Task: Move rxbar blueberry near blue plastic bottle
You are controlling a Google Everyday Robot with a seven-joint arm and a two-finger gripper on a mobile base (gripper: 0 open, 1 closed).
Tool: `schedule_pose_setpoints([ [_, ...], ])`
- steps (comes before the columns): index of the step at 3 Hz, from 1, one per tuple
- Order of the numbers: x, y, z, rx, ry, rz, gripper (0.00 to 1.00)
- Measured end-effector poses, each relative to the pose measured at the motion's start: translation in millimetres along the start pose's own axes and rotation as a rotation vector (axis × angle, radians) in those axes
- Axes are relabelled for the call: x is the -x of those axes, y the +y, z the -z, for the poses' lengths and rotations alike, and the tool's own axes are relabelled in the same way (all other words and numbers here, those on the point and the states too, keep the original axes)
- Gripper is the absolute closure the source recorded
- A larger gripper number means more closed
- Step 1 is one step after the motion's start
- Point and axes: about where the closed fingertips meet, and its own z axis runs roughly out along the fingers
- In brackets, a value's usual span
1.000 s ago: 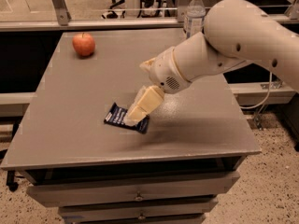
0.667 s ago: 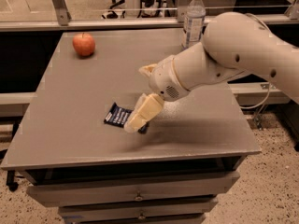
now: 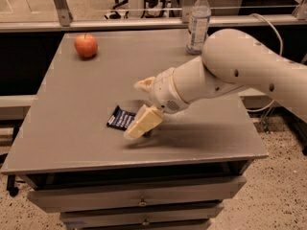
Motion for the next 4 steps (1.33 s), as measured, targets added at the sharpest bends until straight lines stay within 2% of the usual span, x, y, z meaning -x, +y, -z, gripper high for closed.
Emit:
schedule_pose_setpoints([
  [1,-8,3,-6,-0.001,0.004,-0.012,0.4],
  [3,-20,9,-7,0.001,0.026,-0.089,0.87],
  [4,-22,12,-2,0.007,0.048,-0.111,1.0],
])
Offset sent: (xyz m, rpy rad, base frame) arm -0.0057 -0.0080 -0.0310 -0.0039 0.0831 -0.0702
